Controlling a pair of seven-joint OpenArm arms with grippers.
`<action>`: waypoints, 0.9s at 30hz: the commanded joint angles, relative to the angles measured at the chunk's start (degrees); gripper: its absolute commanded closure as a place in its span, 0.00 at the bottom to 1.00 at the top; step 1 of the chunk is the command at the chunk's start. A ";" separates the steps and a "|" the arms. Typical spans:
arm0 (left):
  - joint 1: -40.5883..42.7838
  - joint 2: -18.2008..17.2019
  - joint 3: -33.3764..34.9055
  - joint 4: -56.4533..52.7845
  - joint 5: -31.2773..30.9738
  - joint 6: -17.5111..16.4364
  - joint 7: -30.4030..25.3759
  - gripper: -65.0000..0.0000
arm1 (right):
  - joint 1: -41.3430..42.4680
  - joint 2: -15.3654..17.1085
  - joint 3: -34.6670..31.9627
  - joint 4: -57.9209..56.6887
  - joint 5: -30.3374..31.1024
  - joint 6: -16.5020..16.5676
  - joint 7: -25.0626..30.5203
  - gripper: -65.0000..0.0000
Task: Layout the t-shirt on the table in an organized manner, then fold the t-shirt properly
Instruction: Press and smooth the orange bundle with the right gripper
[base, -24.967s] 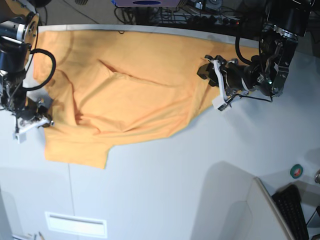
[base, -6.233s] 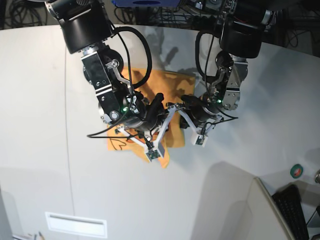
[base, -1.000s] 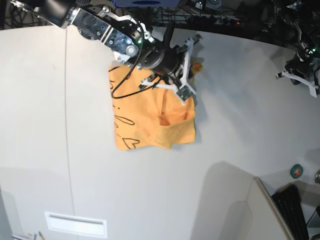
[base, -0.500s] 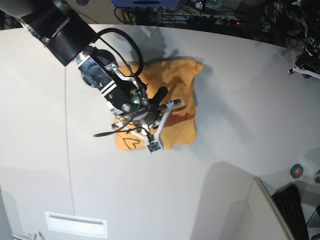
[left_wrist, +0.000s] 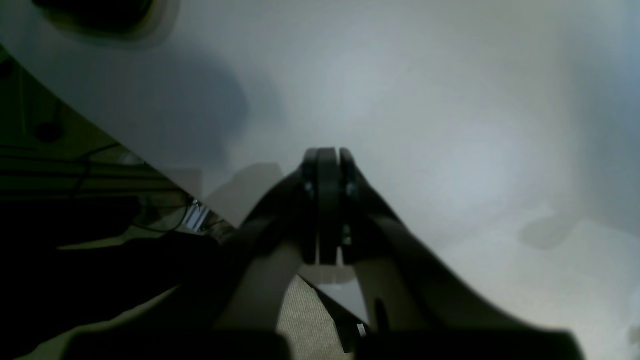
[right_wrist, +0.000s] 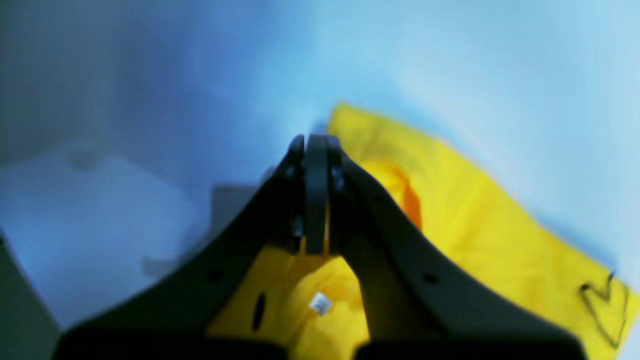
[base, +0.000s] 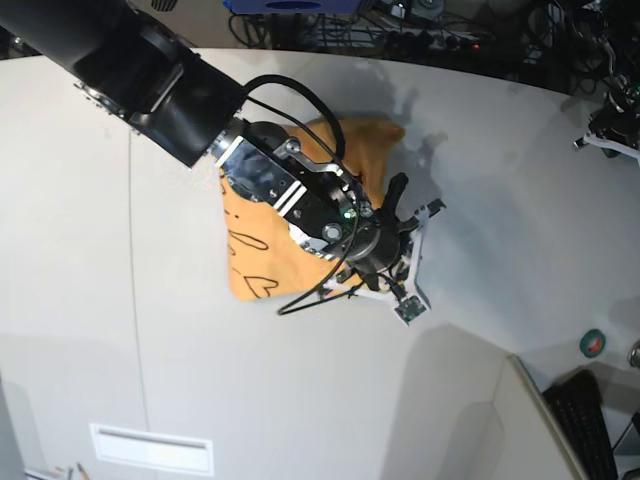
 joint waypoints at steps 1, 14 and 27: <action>-0.11 -1.11 -0.31 0.88 -0.17 -0.01 -1.06 1.00 | 0.85 1.17 0.67 2.55 -0.51 -1.16 -0.07 1.00; -0.64 -0.23 2.94 0.97 -0.17 -5.20 -0.88 1.00 | -1.35 -3.04 0.49 -7.12 -0.60 -7.32 -1.12 1.00; -0.11 1.18 3.12 1.67 -0.26 -14.08 -0.80 1.00 | -1.00 1.26 2.51 10.64 -0.51 -7.41 -8.07 1.00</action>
